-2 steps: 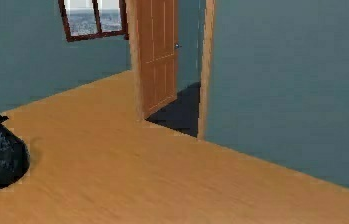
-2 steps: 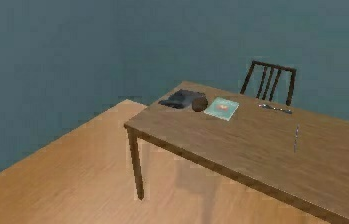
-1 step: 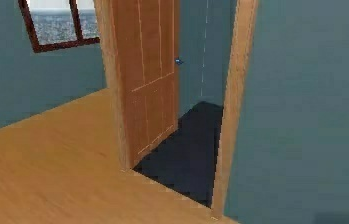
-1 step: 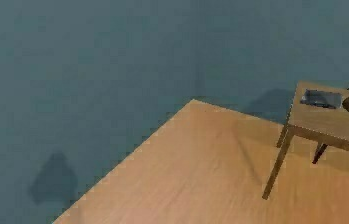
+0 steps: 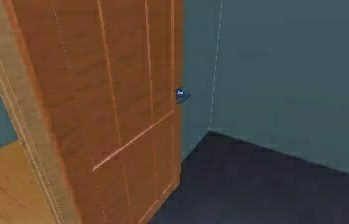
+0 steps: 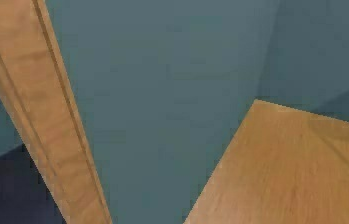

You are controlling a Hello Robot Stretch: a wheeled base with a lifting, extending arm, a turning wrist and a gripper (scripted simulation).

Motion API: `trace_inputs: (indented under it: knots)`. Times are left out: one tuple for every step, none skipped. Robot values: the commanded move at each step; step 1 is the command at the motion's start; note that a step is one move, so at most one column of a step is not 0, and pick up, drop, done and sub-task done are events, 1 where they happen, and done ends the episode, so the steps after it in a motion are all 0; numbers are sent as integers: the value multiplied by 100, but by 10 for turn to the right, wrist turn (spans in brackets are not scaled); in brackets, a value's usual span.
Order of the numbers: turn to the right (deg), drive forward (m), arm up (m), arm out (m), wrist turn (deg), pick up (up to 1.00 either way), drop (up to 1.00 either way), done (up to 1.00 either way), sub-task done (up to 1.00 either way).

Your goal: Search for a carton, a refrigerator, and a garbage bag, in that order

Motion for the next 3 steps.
trace_inputs:
  knots:
    - [90, 0, 0, 0, 0, 0, 0, 0, 0]
    - [0, 55, 0, 0, 0, 0, 0, 0, 0]
    - [450, 0, 0, 0, 0, 0, 0, 0, 0]
